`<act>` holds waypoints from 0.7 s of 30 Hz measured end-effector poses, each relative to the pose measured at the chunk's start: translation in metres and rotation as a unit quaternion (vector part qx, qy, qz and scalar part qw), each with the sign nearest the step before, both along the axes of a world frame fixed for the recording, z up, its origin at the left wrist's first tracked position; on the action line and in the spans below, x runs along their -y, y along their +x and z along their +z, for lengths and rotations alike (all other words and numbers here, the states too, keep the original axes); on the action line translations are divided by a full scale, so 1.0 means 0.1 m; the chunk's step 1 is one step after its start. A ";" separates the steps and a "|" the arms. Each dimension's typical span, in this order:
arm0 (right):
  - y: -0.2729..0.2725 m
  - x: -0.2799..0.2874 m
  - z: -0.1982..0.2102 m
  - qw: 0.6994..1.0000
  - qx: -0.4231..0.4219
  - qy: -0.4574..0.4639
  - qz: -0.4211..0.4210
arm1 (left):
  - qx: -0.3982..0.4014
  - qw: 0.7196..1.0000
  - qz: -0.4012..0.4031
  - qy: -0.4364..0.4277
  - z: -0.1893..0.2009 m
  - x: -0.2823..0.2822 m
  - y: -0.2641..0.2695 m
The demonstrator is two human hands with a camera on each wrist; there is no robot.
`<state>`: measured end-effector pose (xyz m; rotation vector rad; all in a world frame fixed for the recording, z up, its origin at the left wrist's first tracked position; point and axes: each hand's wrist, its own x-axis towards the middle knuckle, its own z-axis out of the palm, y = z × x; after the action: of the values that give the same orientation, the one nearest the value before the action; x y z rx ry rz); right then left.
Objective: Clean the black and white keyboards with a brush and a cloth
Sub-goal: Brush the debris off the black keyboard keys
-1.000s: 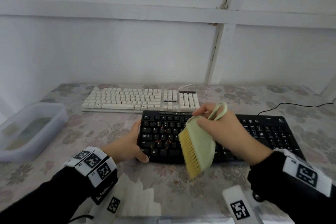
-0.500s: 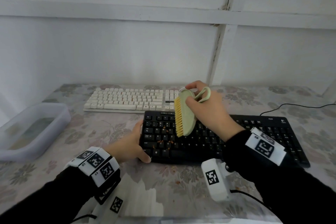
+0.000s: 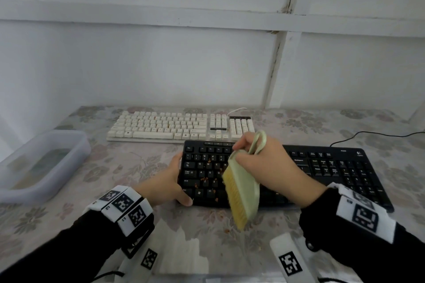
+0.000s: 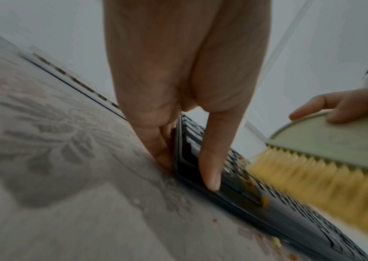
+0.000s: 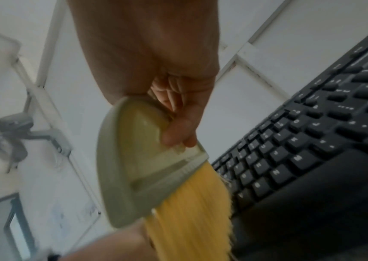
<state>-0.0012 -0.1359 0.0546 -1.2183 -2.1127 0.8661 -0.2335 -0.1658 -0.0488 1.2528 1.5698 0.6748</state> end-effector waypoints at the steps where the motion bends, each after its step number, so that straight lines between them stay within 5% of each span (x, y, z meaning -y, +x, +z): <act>1: 0.00 -0.04 0.05 1.000 -0.016 0.007 -0.015 | -0.001 1.000 -0.001 0.001 0.00 0.00 0.00; 8: -0.18 -0.29 0.08 0.991 -0.108 0.054 -0.064 | -0.005 1.000 0.001 -0.003 0.02 0.00 0.01; 21: 0.04 0.09 -0.13 0.999 -0.036 -0.034 0.004 | 0.002 1.000 0.005 0.000 0.00 0.00 0.00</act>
<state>0.0031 -0.1450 0.0421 -1.1953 -2.0472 0.9777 -0.2332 -0.1657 -0.0490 1.2432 1.5741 0.6827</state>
